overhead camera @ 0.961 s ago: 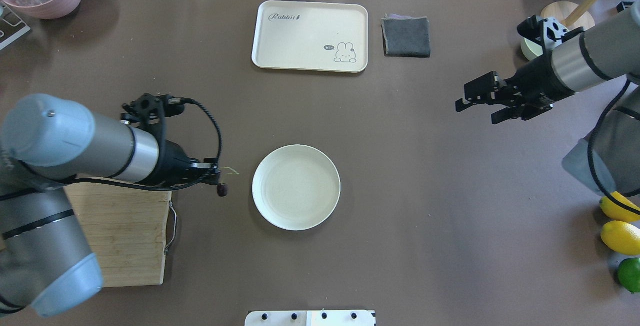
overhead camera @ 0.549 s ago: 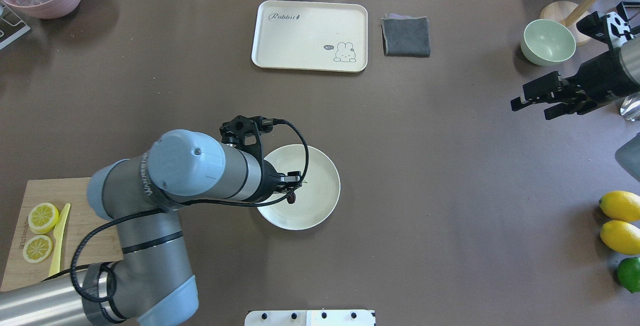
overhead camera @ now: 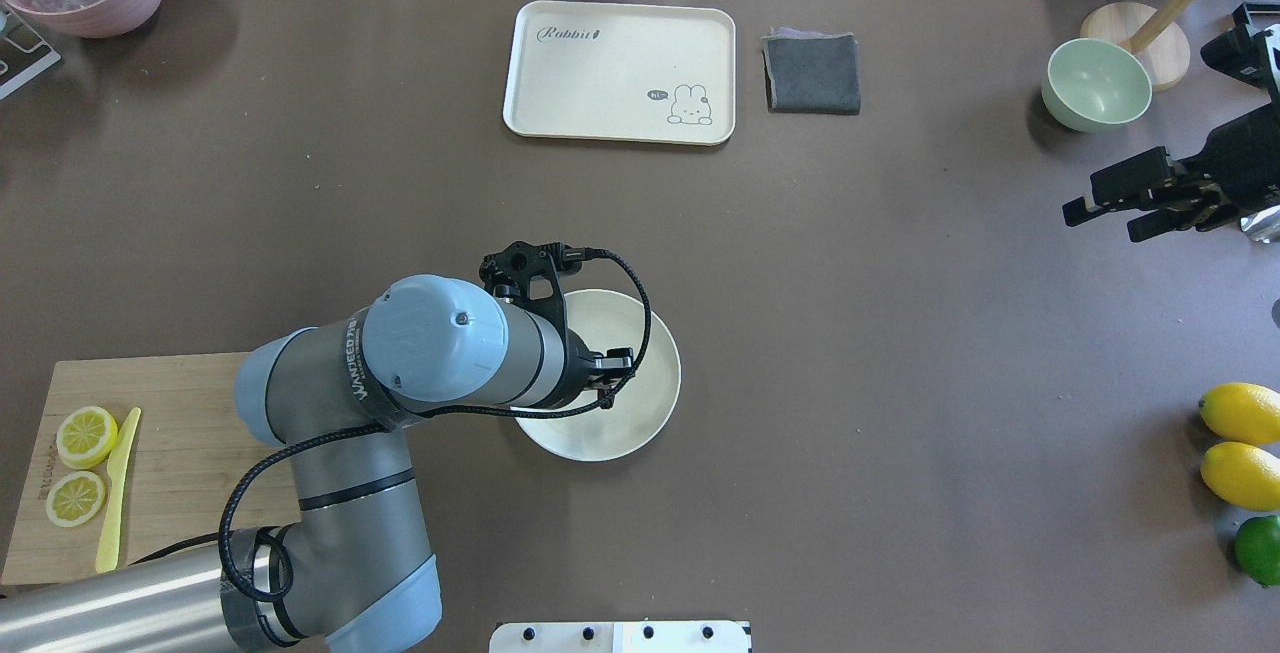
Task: Place red cherry on plate
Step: 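Carry the cherries with the left gripper over the plate while the right withdraws, then open the left gripper to drop the cherries onto the plate and withdraw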
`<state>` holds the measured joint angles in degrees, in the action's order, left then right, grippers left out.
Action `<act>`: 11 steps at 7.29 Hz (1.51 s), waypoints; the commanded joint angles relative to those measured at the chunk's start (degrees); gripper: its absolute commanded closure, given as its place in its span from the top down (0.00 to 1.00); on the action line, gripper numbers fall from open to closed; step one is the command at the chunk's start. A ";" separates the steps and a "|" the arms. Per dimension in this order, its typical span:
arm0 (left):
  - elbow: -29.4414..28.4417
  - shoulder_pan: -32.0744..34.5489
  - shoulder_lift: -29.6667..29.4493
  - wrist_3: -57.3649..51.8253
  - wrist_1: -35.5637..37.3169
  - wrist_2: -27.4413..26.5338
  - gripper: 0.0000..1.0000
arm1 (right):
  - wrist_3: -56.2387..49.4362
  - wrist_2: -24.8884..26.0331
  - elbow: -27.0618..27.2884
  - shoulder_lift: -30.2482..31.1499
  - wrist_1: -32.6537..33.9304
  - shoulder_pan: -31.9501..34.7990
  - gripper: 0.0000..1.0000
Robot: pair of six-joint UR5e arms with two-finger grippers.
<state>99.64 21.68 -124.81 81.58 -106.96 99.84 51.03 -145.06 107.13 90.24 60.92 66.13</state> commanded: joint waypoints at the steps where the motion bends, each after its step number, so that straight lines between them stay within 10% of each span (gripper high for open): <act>1: -0.32 0.11 0.18 -0.28 0.26 -1.13 0.79 | -0.06 -0.04 0.45 0.99 -0.10 0.40 1.00; 2: -0.23 0.37 0.35 -0.20 0.34 -1.31 0.98 | -0.06 -0.04 0.54 1.08 -0.10 0.84 1.00; 5: 9.03 10.52 4.73 -11.71 12.59 4.71 0.98 | -2.15 0.04 0.19 0.99 0.34 4.43 1.00; 8: 17.96 33.07 23.76 -44.71 17.31 19.82 0.98 | -24.46 3.74 -1.13 1.78 15.89 11.35 1.00; 11: 9.40 59.97 35.48 -89.08 17.40 34.67 0.98 | -45.22 4.09 -1.22 1.17 30.30 20.43 1.00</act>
<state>113.65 70.66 -93.63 10.69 -89.56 128.39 11.44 -141.11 105.99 91.48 87.43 83.88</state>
